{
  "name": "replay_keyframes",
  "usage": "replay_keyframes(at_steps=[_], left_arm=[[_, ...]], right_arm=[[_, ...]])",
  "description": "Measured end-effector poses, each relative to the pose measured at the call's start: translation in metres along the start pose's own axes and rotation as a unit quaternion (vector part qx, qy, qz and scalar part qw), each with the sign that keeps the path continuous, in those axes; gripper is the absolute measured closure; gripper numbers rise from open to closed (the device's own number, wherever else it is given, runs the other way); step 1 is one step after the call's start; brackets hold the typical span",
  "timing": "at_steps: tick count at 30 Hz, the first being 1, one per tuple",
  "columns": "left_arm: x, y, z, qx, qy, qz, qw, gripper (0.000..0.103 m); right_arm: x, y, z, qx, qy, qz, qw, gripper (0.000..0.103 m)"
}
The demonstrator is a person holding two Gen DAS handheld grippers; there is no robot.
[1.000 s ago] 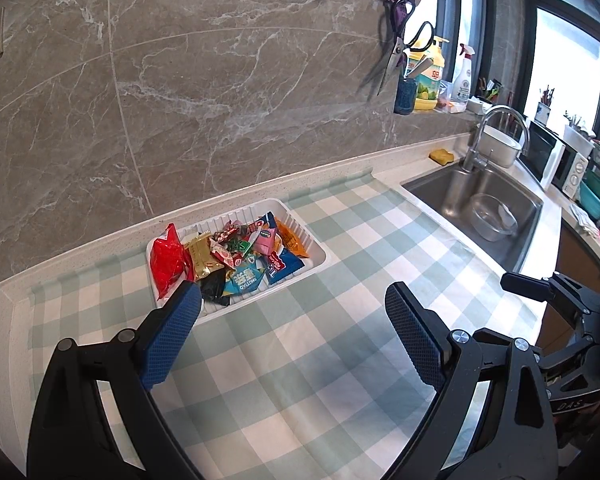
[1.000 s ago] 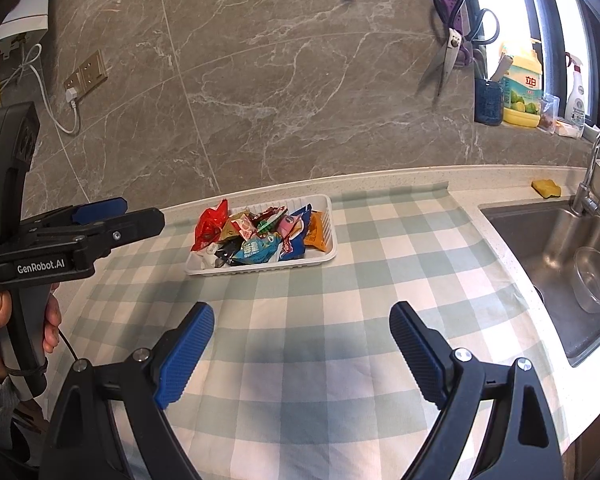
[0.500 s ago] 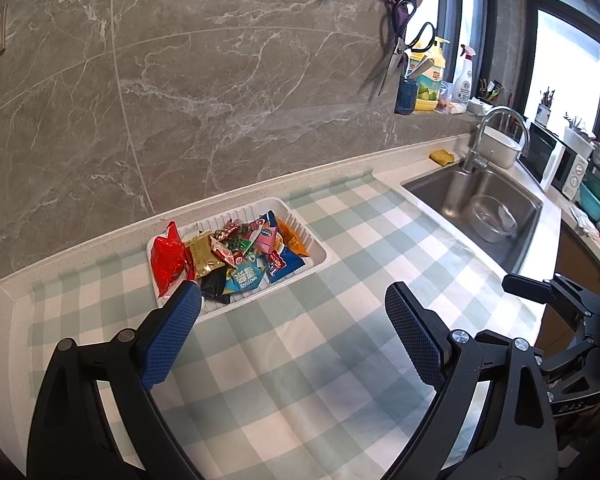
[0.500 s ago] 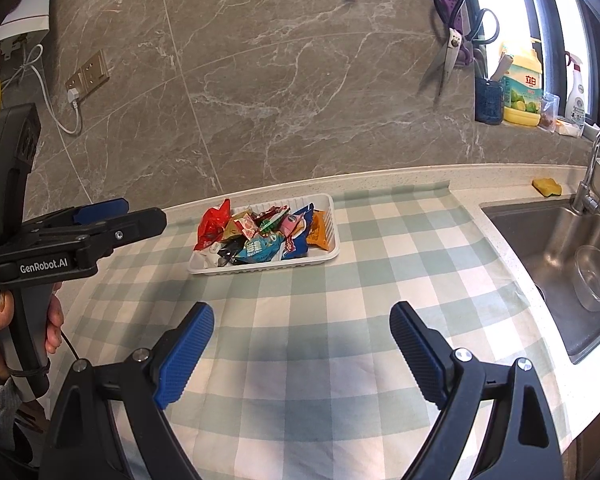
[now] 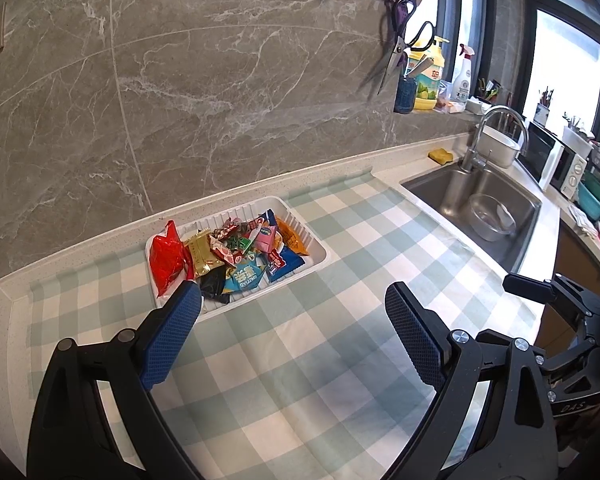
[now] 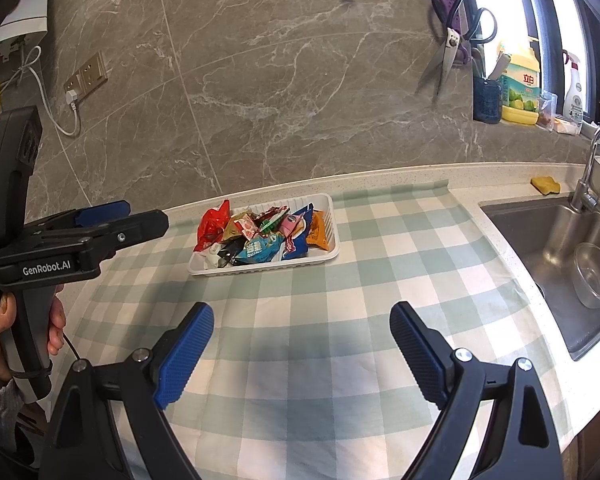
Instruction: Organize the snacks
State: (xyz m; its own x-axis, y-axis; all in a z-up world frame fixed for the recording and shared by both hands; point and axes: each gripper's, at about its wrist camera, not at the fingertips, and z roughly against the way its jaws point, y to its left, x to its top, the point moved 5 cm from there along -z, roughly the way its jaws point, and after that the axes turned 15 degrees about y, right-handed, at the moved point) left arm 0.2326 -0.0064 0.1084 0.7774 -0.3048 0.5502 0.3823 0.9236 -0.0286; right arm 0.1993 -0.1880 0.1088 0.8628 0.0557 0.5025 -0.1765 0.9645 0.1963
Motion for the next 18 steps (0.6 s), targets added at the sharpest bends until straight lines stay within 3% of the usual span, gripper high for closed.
replay_keyframes(at_steps=[18], left_arm=[[0.0014,-0.0005,0.0016,0.002,-0.012,-0.007,0.9999,0.009]], right_arm=[[-0.0024,0.0034,0.0016,0.001,0.000,-0.001,1.000,0.011]])
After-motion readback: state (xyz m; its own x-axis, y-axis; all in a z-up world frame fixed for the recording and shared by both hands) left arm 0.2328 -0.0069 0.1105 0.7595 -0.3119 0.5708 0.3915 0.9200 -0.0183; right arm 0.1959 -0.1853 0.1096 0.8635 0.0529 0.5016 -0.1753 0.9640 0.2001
